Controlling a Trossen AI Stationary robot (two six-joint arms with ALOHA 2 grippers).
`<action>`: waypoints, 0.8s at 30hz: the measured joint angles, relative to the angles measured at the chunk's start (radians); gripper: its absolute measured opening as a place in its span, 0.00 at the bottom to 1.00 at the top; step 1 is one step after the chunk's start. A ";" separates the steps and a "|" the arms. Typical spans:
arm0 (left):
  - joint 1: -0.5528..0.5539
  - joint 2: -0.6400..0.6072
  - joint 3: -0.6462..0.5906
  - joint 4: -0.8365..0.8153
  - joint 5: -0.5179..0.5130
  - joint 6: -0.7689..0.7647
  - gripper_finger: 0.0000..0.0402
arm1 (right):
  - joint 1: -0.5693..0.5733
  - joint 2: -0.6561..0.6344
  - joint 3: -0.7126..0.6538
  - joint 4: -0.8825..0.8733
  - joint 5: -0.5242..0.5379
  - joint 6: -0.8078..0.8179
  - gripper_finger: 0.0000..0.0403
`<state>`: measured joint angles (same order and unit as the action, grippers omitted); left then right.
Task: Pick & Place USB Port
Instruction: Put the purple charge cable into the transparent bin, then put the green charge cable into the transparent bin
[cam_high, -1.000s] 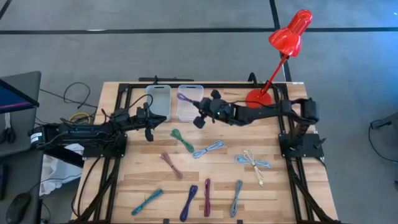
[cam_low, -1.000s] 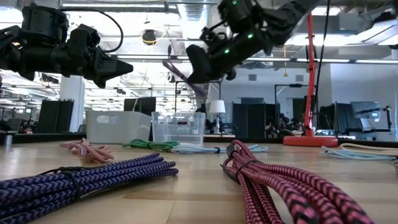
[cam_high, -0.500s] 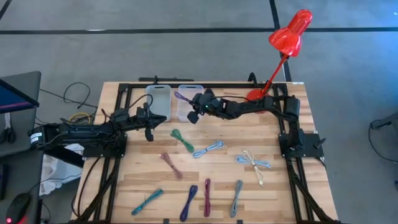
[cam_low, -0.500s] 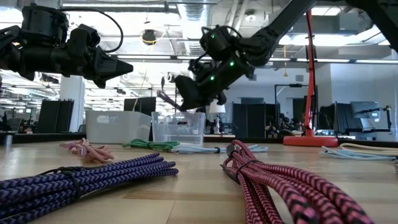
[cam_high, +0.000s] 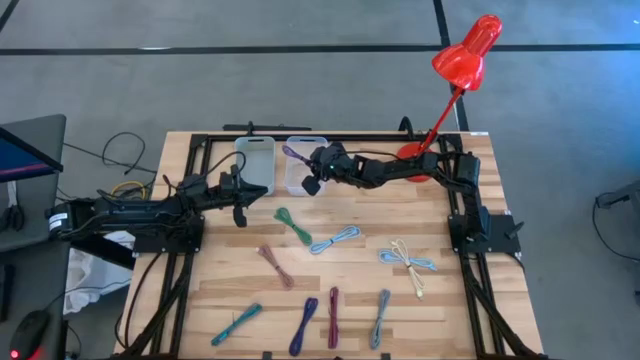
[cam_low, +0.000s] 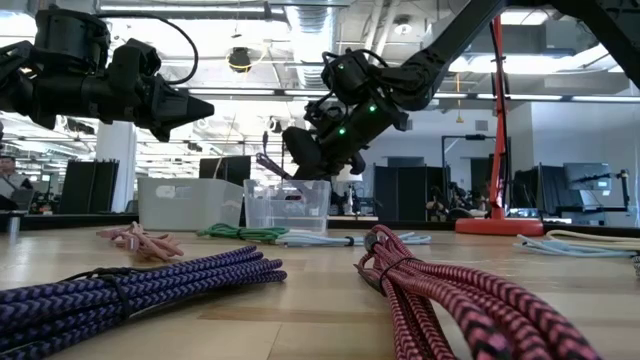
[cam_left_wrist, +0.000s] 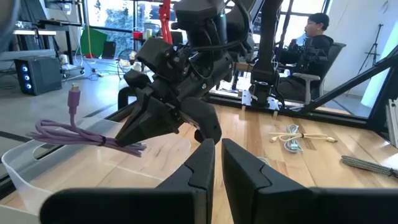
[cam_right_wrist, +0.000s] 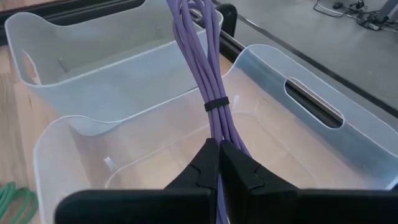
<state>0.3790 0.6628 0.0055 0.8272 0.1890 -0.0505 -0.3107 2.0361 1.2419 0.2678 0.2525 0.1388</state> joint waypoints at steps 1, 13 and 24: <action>0.000 0.000 0.000 0.000 0.000 0.012 0.07 | 0.000 0.000 0.000 0.000 -0.001 -0.002 0.00; 0.000 -0.003 0.000 -0.038 0.000 0.100 0.07 | 0.000 0.000 0.000 0.002 0.007 0.017 0.16; 0.026 -0.080 0.000 -0.126 0.046 0.107 0.07 | 0.015 -0.001 -0.001 0.013 0.012 -0.016 0.33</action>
<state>0.4054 0.5825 0.0051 0.7012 0.2346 0.0563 -0.2960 2.0350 1.2407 0.2810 0.2649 0.1230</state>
